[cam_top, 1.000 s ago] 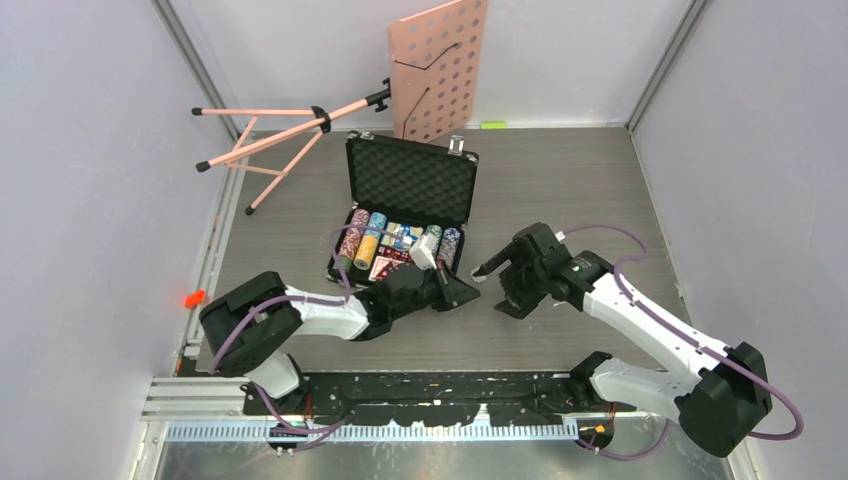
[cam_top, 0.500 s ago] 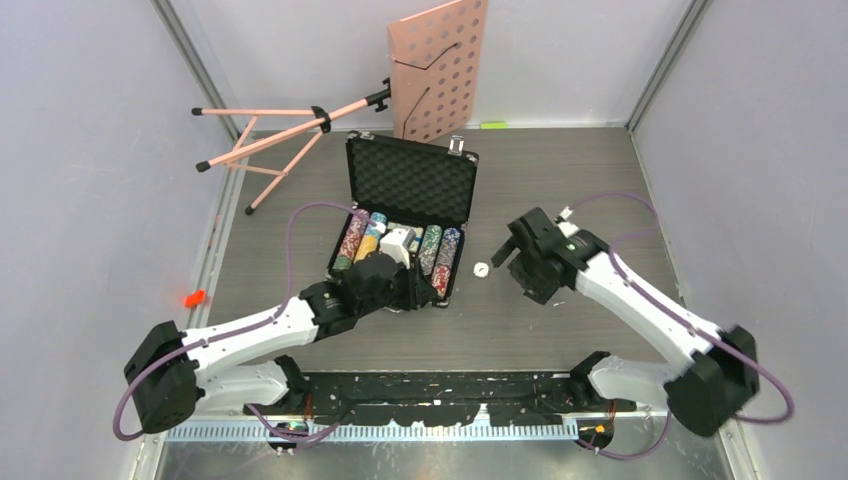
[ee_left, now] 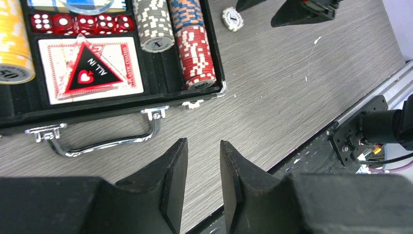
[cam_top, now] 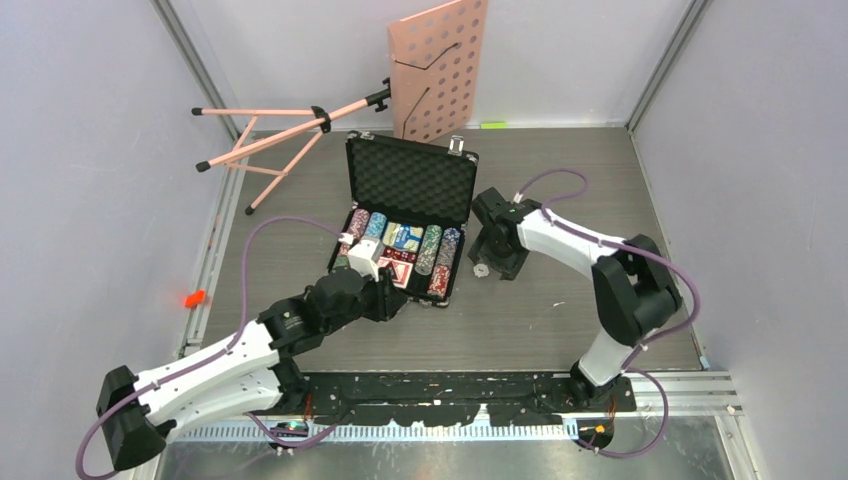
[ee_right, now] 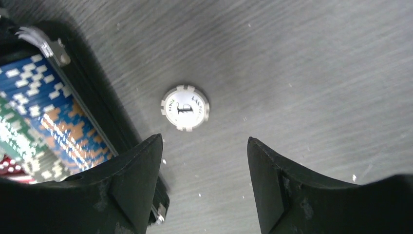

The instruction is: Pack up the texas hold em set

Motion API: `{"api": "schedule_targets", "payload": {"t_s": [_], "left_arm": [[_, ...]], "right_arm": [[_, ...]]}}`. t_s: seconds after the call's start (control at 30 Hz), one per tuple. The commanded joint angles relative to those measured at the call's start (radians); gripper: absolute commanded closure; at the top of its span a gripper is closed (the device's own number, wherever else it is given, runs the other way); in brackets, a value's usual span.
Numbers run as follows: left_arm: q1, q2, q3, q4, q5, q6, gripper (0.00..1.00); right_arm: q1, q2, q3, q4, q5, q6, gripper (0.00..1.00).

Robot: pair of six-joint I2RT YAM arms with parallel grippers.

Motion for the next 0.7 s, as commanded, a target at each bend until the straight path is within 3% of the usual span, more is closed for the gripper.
{"api": "schedule_targets", "payload": {"t_s": [0.0,0.67], "left_arm": [[0.006,-0.078,-0.033,-0.049,-0.047,0.024,0.67],[0.009,-0.112,-0.020,-0.079,-0.066,0.053,0.67]], "right_arm": [[-0.008,0.081,0.051,0.069,-0.040,-0.042,0.30],[-0.005,0.254,0.113,0.032,-0.021,-0.056,0.41]]}}
